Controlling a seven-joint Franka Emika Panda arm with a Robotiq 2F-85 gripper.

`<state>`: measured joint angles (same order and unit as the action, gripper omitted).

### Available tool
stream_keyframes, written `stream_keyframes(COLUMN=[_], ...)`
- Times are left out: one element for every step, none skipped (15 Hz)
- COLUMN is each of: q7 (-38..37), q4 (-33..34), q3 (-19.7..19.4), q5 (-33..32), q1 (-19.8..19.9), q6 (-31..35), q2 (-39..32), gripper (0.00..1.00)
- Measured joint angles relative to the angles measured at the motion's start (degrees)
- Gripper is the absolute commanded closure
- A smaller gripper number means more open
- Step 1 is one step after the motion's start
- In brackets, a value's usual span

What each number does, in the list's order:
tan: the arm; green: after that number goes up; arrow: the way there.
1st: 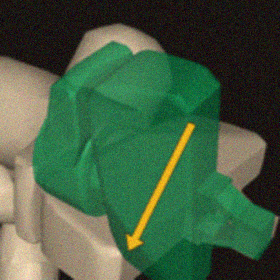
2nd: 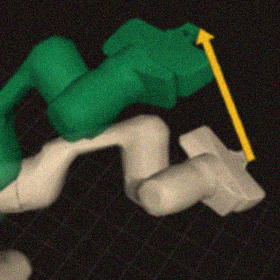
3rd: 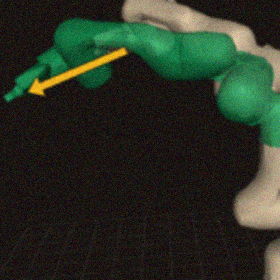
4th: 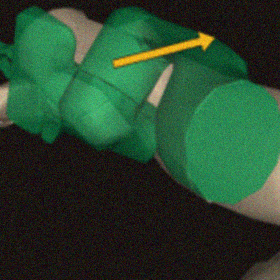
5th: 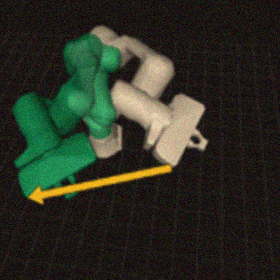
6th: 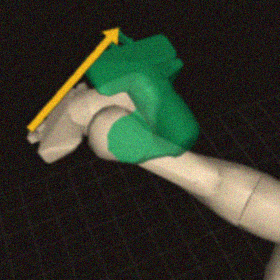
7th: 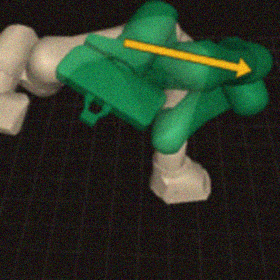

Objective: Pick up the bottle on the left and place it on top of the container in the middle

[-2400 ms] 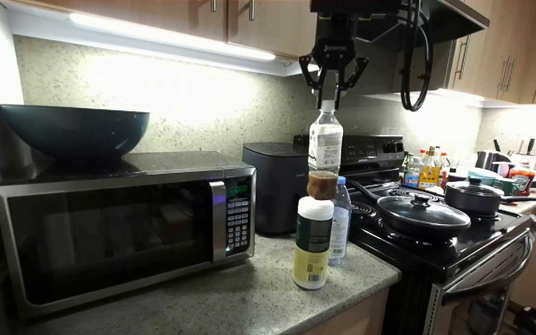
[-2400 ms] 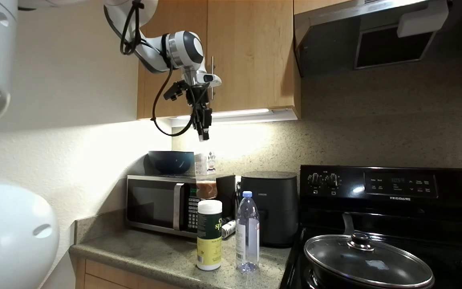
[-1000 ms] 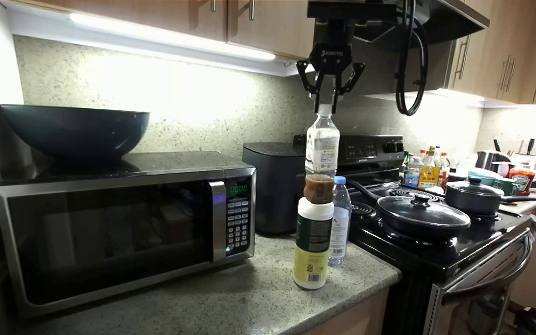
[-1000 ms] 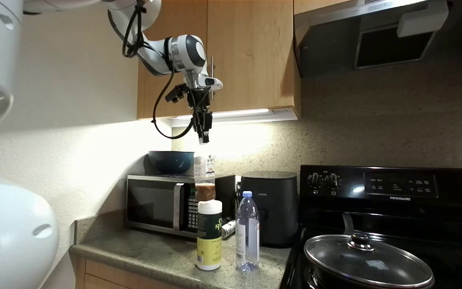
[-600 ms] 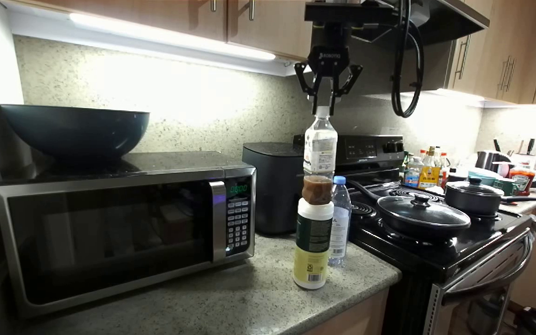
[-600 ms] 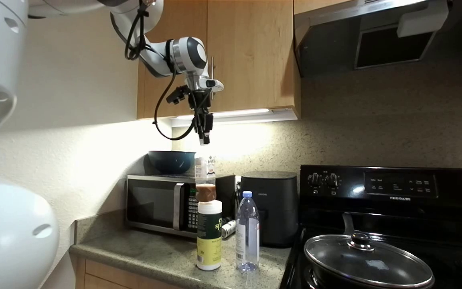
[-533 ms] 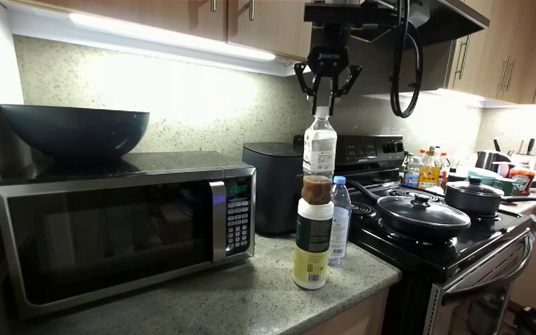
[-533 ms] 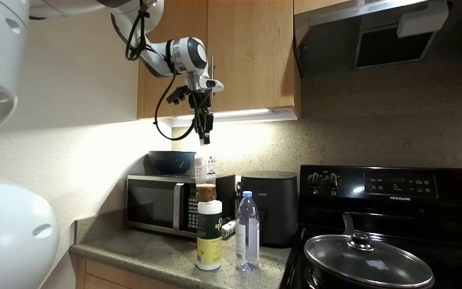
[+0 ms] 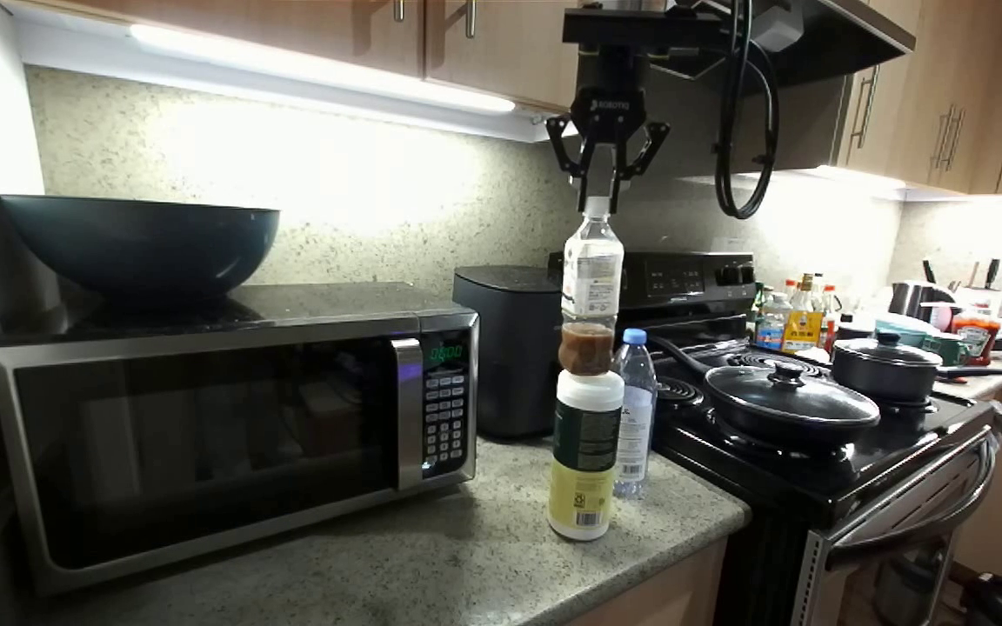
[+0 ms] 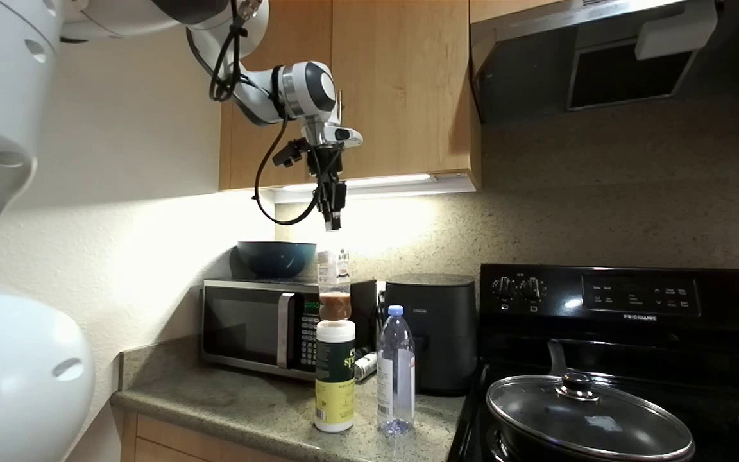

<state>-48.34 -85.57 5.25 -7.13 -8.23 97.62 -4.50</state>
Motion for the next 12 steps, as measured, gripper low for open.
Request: stream_keyframes(q7=[0.0, 0.0, 0.0, 0.0, 0.0, 0.0, 0.0, 0.0, 0.0, 0.0, 0.0, 0.0], q4=[0.0, 0.0, 0.0, 0.0, 0.0, 0.0, 0.0, 0.0, 0.0, 0.0, -0.1, -0.1], q3=[-0.2, -0.3, -0.5, -0.6, -0.7, -0.7, -0.7, -0.7, -0.7, -0.7, -0.7, -0.7], q5=[0.0, 0.0, 0.0, 0.0, 0.0, 0.0, 0.0, 0.0, 0.0, 0.0, 0.0, 0.0], q1=[0.0, 0.0, 0.0, 0.0, 0.0, 0.0, 0.0, 0.0, 0.0, 0.0, 0.0, -0.1], q6=[0.0, 0.0, 0.0, 0.0, 0.0, 0.0, -0.1, -0.1, -0.1, -0.1, -0.2, -0.2], q2=[0.0, 0.0, 0.0, 0.0, 0.0, 0.0, 0.0, 0.0, 0.0, 0.0, 0.0, 0.0], gripper=[0.91, 0.91, 0.91, 0.91, 0.91, 0.91, 0.91, 0.91, 0.91, 0.91, 0.91, 0.91])
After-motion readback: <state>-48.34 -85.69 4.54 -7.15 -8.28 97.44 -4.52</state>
